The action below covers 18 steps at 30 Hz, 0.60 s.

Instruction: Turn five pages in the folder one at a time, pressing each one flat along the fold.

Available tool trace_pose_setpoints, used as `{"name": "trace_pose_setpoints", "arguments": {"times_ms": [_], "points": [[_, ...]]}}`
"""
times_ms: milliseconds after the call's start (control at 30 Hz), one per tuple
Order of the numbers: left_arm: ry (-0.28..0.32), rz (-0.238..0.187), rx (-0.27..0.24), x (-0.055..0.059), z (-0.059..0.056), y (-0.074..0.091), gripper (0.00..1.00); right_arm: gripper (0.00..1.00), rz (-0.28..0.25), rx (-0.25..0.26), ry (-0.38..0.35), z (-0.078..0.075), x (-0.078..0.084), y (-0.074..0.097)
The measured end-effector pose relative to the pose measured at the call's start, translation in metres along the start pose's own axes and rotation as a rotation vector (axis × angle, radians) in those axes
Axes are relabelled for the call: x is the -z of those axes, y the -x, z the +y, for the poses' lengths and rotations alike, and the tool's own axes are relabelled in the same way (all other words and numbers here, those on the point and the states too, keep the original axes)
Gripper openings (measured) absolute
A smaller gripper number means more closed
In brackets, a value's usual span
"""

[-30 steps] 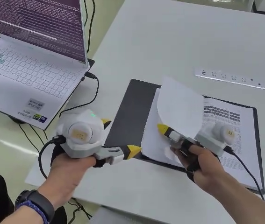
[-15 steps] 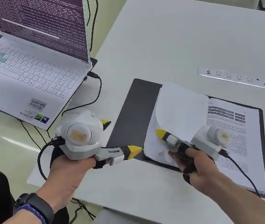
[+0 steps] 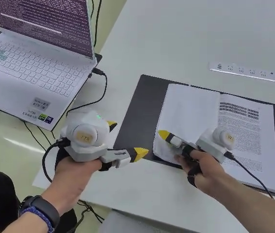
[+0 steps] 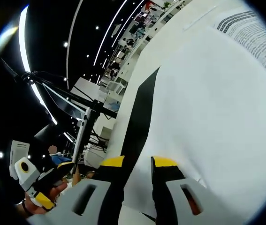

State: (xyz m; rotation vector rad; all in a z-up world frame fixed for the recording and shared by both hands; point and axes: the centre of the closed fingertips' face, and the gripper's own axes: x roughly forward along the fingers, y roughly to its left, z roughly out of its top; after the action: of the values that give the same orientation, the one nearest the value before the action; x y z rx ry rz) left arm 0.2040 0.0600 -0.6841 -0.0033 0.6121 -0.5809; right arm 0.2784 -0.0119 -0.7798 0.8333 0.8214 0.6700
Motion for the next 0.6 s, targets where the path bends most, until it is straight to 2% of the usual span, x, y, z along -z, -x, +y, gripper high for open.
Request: {"name": "trace_pose_setpoints", "arguments": {"times_ms": [67, 267, 367, 533, 600], "points": [[-0.005, 0.007, 0.003, 0.002, -0.001, -0.002, 0.7, 0.24, 0.004, -0.007, 0.016, 0.002, 0.001, 0.001], [0.004, 0.021, 0.003, 0.006, -0.002, -0.003, 0.67, 0.27, -0.007, -0.017, -0.015, 0.005, 0.002, 0.007], [0.011, 0.028, 0.006, 0.008, -0.003, -0.006, 0.66, 0.32, -0.006, -0.039, -0.001, 0.008, 0.004, 0.012], [-0.003, 0.029, 0.01, 0.01, -0.007, -0.011, 0.61, 0.34, -0.002, -0.07, -0.004, 0.011, 0.011, 0.028], [-0.002, 0.035, 0.016, 0.013, -0.008, -0.014, 0.59, 0.34, 0.008, -0.065, 0.012, 0.011, 0.017, 0.037]]}}
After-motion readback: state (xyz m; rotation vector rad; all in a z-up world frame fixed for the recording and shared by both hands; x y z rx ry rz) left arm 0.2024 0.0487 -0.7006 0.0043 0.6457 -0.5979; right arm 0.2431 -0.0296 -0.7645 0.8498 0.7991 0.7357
